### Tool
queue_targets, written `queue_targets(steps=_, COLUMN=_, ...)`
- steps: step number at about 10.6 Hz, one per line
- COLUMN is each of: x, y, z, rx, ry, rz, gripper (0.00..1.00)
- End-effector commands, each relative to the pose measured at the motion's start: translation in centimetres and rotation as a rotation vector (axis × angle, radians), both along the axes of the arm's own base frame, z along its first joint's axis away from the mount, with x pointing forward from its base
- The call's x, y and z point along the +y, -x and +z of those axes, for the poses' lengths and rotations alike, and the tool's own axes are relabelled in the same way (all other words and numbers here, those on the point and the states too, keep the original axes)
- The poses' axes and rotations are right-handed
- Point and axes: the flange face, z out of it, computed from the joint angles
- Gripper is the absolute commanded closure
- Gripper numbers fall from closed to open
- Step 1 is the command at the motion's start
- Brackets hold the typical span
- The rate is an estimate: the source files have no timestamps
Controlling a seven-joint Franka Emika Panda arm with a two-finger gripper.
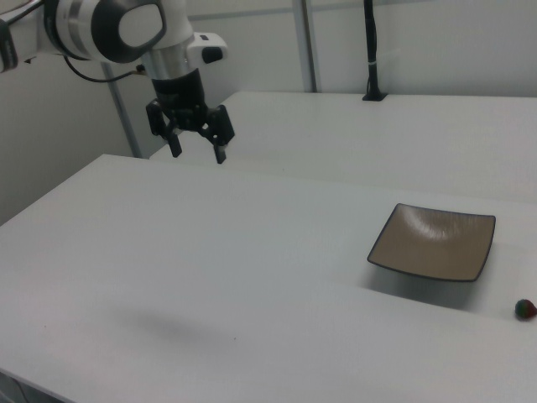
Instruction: Strawberries on a ceramic plate
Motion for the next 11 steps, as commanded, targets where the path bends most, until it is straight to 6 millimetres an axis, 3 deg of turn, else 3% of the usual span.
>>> queue_targets(steps=1, x=-3.8, y=0.1, z=-0.1, rx=-0.022, ry=0.028, rz=0.167, gripper=0.00)
queue_targets(steps=6, x=-12.6, y=0.4, z=-1.4, rx=-0.028, ry=0.064, rz=0.519, gripper=0.00)
queue_targets(steps=8, x=-16.5, y=0.2, z=-2.7, rx=-0.020, ry=0.073, rz=0.595, gripper=0.00)
queue_targets(steps=11, x=-22.2, y=-1.5, z=-6.2, rx=-0.029, ry=0.099, rz=0.627, gripper=0.00)
